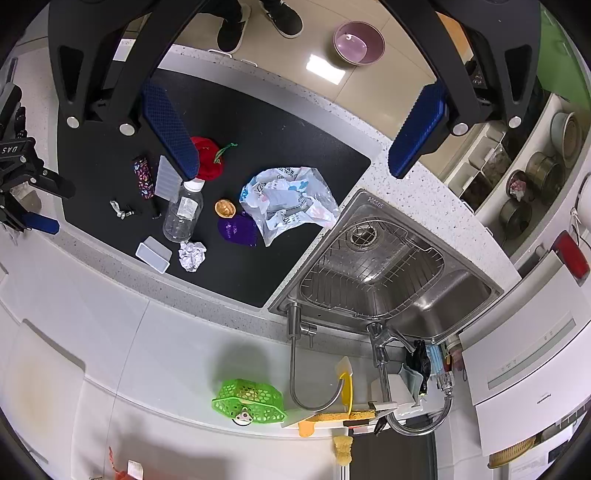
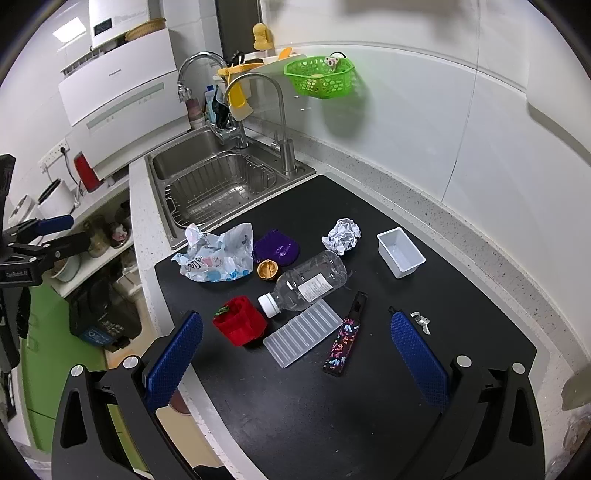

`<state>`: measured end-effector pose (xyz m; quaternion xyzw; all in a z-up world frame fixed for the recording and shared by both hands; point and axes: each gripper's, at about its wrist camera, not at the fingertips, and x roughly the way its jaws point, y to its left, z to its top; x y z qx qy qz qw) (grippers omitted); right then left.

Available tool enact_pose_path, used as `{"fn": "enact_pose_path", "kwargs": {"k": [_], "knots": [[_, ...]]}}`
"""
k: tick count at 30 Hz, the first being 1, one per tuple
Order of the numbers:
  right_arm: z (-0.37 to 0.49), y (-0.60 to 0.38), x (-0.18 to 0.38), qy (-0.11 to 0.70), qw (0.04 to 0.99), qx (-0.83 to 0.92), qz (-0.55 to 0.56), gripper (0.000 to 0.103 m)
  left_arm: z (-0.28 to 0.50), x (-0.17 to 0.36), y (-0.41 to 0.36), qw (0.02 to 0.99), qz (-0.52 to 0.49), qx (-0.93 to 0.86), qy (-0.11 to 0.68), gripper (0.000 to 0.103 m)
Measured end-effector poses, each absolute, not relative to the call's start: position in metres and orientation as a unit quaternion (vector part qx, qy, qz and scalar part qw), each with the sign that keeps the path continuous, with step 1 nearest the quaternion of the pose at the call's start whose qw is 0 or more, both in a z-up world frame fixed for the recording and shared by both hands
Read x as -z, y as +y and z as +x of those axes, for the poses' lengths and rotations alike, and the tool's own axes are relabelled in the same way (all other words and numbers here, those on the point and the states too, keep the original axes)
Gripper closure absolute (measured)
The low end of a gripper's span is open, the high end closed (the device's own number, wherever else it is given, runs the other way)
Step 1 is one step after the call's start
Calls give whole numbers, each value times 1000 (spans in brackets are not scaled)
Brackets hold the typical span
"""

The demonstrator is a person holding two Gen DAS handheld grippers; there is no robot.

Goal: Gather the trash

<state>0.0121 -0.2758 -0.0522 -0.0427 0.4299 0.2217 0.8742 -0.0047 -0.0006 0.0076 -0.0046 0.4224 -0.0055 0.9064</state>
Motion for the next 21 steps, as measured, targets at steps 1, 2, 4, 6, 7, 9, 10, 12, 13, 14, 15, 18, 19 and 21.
{"fn": "enact_pose_path", "kwargs": {"k": [1,2,4,6,7,9,10,12,13,14,15,18,19,21], "knots": [[13,-276,52,430,874,-221,-41,5,-6,-8,-1,907,-5,5,422,3],[13,-277,52,431,874,-221,-41,5,-4,-3,-2,907,-4,6,422,3],[13,-277,53,430,874,-221,-42,5,-5,-3,-3,907,-4,6,422,3],[13,-277,53,431,874,-220,-44,5,-4,-3,-2,907,-5,5,422,3],[13,-277,53,432,874,-219,-45,5,-5,-2,-2,907,-5,5,422,3],[13,-278,54,432,874,-217,-47,5,-6,-3,-3,907,-5,6,422,3],[13,-278,54,433,874,-217,-47,5,-6,-3,-3,907,-5,5,422,3],[13,-278,55,435,873,-217,-47,5,-6,-2,-3,906,-6,5,422,3],[13,-277,55,435,873,-216,-47,5,-6,-2,-3,907,-6,5,422,3],[13,-278,55,435,873,-216,-47,5,-5,-2,-3,906,-5,5,422,3],[13,-278,55,436,872,-216,-47,5,-5,-2,-3,906,-5,5,423,3],[13,-278,55,435,873,-217,-47,5,-7,-2,-5,906,-5,5,423,3],[13,-277,55,435,873,-216,-47,5,-7,-2,-5,906,-5,5,423,3],[13,-278,55,436,872,-216,-47,5,-5,-2,-2,906,-6,5,422,3]]}}
